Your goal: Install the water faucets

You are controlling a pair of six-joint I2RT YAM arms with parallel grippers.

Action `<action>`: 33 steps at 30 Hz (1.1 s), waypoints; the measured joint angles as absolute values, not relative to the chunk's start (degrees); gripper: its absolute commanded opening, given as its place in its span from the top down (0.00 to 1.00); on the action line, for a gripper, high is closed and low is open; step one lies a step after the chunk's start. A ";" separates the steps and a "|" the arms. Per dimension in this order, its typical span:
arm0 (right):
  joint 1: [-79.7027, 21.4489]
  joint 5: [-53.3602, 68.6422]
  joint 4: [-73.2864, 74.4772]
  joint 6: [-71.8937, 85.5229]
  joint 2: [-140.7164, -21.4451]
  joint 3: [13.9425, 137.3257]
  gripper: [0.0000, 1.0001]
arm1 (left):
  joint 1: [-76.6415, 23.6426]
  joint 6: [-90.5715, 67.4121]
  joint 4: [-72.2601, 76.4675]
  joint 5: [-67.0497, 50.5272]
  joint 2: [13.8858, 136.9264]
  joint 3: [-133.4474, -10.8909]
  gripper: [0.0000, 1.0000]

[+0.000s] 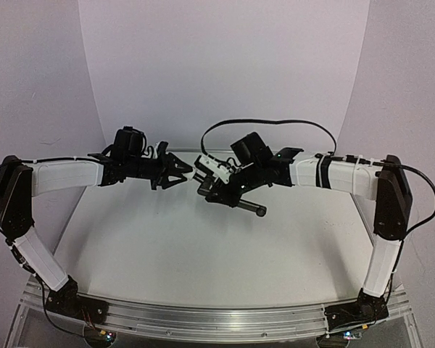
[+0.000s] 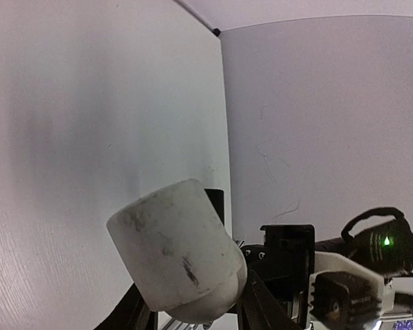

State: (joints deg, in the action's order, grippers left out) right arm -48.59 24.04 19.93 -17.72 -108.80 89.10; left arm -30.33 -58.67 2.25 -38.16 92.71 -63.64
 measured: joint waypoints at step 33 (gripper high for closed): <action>-45.21 35.11 11.94 -14.77 -100.99 82.50 1.00 | -30.50 -46.80 7.18 -42.34 81.28 -62.17 0.00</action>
